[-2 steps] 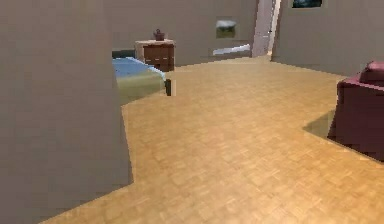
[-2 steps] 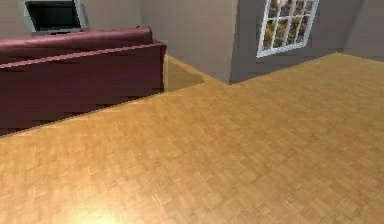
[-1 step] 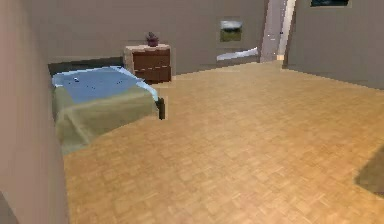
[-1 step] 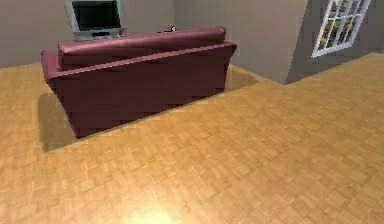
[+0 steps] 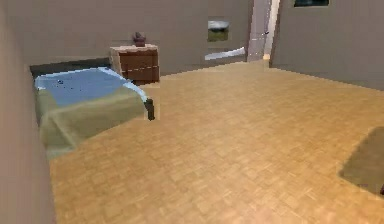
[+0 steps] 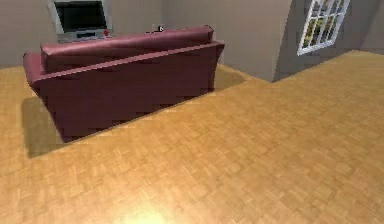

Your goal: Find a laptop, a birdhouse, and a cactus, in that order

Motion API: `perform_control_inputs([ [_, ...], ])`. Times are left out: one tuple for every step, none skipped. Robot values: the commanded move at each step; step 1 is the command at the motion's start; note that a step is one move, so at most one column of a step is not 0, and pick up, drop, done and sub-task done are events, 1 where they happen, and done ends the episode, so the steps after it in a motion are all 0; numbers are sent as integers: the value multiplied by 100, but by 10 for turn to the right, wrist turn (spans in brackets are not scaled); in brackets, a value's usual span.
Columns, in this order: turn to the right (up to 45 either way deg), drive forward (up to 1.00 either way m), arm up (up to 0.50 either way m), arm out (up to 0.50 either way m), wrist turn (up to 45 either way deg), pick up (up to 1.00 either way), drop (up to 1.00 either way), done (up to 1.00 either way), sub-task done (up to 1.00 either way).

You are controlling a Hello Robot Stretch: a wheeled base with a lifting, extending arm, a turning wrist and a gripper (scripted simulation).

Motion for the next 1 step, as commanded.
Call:
perform_control_inputs([
  [0,100,0,0,0,0,0,0,0],
])
